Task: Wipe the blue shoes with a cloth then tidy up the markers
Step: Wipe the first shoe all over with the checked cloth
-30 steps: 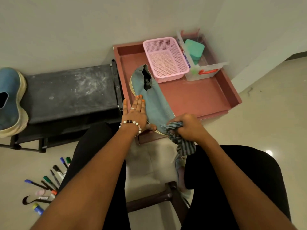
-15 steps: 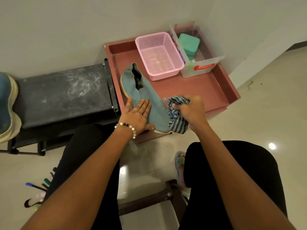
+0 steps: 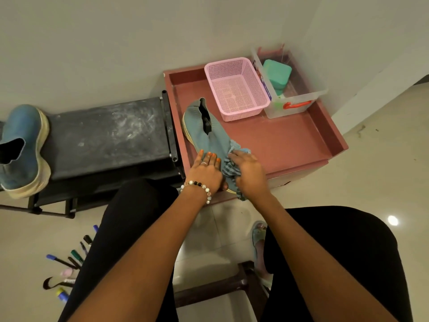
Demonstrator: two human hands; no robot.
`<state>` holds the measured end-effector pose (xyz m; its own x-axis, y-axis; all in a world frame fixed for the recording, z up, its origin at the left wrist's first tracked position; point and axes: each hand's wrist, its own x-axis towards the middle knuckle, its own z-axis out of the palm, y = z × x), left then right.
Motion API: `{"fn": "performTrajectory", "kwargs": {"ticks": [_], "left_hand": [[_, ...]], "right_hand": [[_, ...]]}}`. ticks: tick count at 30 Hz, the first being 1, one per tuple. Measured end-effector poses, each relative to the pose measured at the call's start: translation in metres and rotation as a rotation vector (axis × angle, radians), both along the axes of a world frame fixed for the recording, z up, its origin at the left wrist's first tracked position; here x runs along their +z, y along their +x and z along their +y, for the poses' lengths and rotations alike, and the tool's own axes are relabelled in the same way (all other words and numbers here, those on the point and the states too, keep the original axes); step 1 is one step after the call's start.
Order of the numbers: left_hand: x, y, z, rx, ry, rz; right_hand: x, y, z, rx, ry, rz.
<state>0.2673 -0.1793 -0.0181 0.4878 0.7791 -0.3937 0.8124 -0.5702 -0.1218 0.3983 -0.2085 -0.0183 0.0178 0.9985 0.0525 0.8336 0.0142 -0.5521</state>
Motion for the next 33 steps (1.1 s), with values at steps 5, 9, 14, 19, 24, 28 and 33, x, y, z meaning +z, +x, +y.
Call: {"fn": "performTrajectory", "kwargs": {"ticks": [5,9,14,19,24,28,33], "left_hand": [[-0.001,0.004,0.002,0.075,-0.137,-0.037],[-0.001,0.004,0.004,0.106,-0.177,-0.028],[0.001,0.007,0.004,0.151,-0.193,-0.047],[0.001,0.008,0.004,0.164,-0.222,-0.059],[-0.004,0.004,0.001,0.176,-0.218,-0.111],[-0.008,0.002,-0.001,0.15,-0.179,-0.115],[-0.009,0.0,0.002,0.149,-0.192,-0.118]], "right_hand": [[-0.014,-0.009,0.019,-0.257,0.073,-0.012],[-0.004,-0.011,0.039,-0.422,-0.024,0.031],[0.006,-0.008,0.02,-0.31,-0.133,0.057],[0.005,-0.01,-0.02,-0.277,-0.141,0.013],[-0.001,-0.011,-0.014,-0.306,-0.05,-0.055],[-0.016,-0.012,0.015,-0.2,0.129,-0.125],[-0.011,-0.011,0.045,-0.18,0.031,-0.097]]}}
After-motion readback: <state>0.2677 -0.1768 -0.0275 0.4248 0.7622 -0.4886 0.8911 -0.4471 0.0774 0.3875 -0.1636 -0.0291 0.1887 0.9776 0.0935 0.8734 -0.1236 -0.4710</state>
